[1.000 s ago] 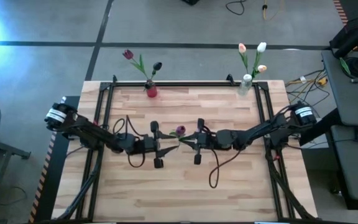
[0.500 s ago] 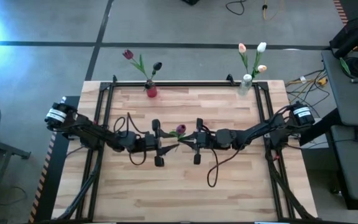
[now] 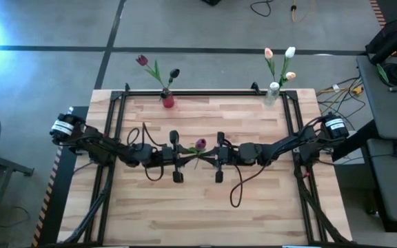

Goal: Sort flowers into vase by color
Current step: Put the red tulip into the red vase

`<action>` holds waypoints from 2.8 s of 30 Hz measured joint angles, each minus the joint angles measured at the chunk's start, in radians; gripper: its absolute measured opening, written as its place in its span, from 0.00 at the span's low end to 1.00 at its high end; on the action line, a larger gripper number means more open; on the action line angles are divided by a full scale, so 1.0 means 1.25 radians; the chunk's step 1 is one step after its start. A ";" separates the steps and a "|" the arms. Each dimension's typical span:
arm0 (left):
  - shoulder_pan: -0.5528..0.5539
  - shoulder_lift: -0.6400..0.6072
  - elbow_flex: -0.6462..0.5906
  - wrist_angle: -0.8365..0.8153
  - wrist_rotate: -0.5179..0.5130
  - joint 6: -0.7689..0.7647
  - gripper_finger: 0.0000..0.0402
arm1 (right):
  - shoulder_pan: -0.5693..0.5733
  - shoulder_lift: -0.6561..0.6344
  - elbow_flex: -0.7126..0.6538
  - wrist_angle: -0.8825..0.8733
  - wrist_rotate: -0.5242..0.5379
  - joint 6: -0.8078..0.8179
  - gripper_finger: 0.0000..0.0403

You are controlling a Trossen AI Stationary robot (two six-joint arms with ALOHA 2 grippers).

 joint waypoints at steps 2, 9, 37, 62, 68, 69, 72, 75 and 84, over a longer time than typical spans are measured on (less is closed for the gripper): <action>0.002 0.000 0.000 -0.001 0.000 0.000 0.03 | 0.000 0.000 0.000 0.000 0.001 0.003 0.02; 0.003 -0.012 0.000 -0.004 -0.007 0.036 0.01 | 0.000 0.000 0.000 -0.027 0.007 0.007 0.12; 0.032 -0.551 -0.246 0.074 -0.248 0.460 0.00 | 0.000 -0.011 0.000 -0.045 0.112 -0.056 0.42; 0.809 -0.511 -0.264 0.111 0.341 0.019 0.00 | 0.000 -0.011 0.000 -0.042 0.111 -0.072 0.35; 0.811 -0.450 -0.264 0.162 0.344 0.047 0.00 | 0.000 -0.011 0.000 -0.028 0.111 -0.082 0.34; 0.812 -0.436 -0.264 0.174 0.344 0.049 0.00 | 0.000 -0.011 0.000 -0.024 0.111 -0.084 0.35; 0.820 -0.390 -0.264 0.215 0.343 0.050 0.00 | 0.000 -0.011 0.000 -0.015 0.111 -0.094 0.35; 0.832 -0.343 -0.261 0.242 0.343 0.048 0.00 | 0.000 -0.011 0.000 -0.005 0.111 -0.101 0.34; 0.839 -0.218 -0.162 0.245 0.343 0.050 0.00 | 0.000 -0.011 0.000 -0.005 0.111 -0.112 0.33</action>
